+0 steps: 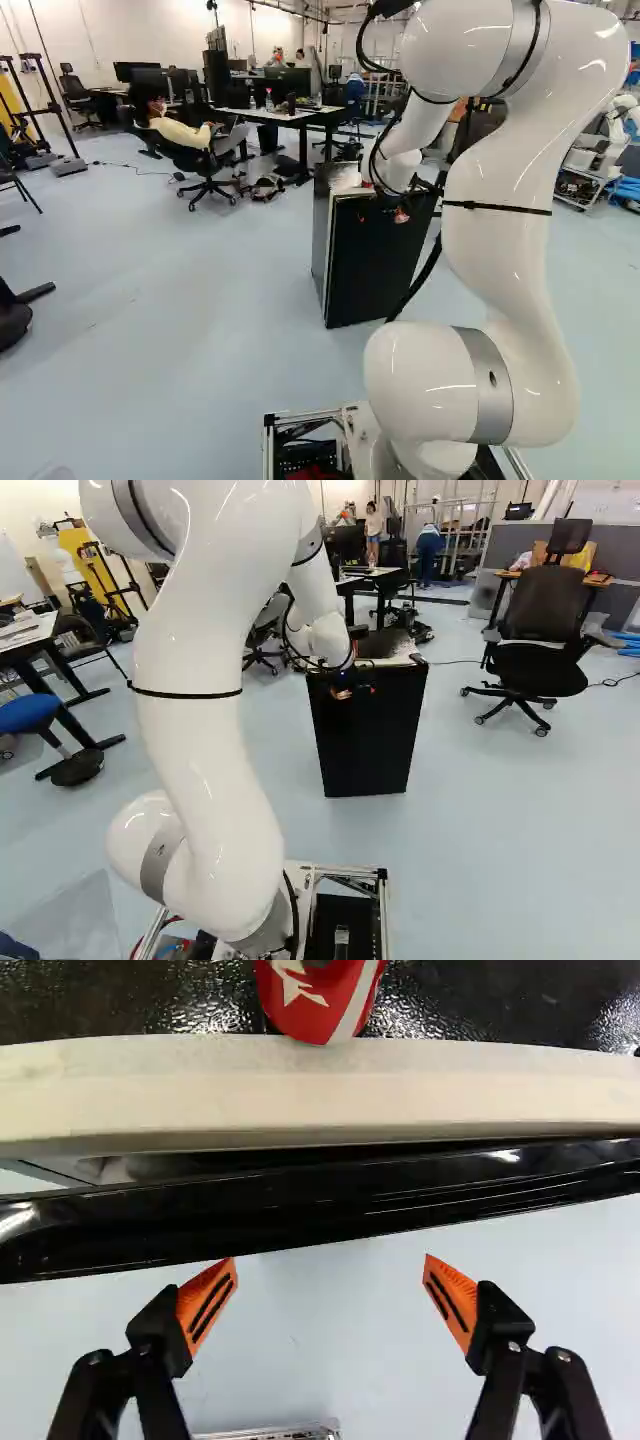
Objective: Grab a drink from the fridge
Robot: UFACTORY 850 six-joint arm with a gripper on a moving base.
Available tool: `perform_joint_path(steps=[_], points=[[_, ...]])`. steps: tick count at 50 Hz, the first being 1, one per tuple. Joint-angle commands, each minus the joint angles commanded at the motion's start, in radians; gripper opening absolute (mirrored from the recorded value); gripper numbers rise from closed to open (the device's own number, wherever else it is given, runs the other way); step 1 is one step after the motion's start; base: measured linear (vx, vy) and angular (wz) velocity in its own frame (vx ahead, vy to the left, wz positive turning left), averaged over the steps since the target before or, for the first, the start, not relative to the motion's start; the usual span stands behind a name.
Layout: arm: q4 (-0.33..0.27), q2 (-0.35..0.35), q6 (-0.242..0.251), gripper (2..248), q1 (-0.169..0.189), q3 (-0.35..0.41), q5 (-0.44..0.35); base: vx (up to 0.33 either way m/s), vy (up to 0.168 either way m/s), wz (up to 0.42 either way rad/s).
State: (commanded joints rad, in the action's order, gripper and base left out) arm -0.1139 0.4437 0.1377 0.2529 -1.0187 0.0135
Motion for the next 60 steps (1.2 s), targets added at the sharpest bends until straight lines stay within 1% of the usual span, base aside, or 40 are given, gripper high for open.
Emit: perform_joint_path(steps=[38, 52, 60], points=[[0.000, 0.000, 0.000, 247, 0.000, 0.000, -0.077, 0.000, 0.000, 0.000], [0.000, -0.001, 0.000, 247, 0.000, 0.002, -0.079, 0.000, 0.000, 0.000], [0.000, -0.018, 0.000, 247, 0.002, 0.024, -0.079, 0.000, 0.000, 0.000]])
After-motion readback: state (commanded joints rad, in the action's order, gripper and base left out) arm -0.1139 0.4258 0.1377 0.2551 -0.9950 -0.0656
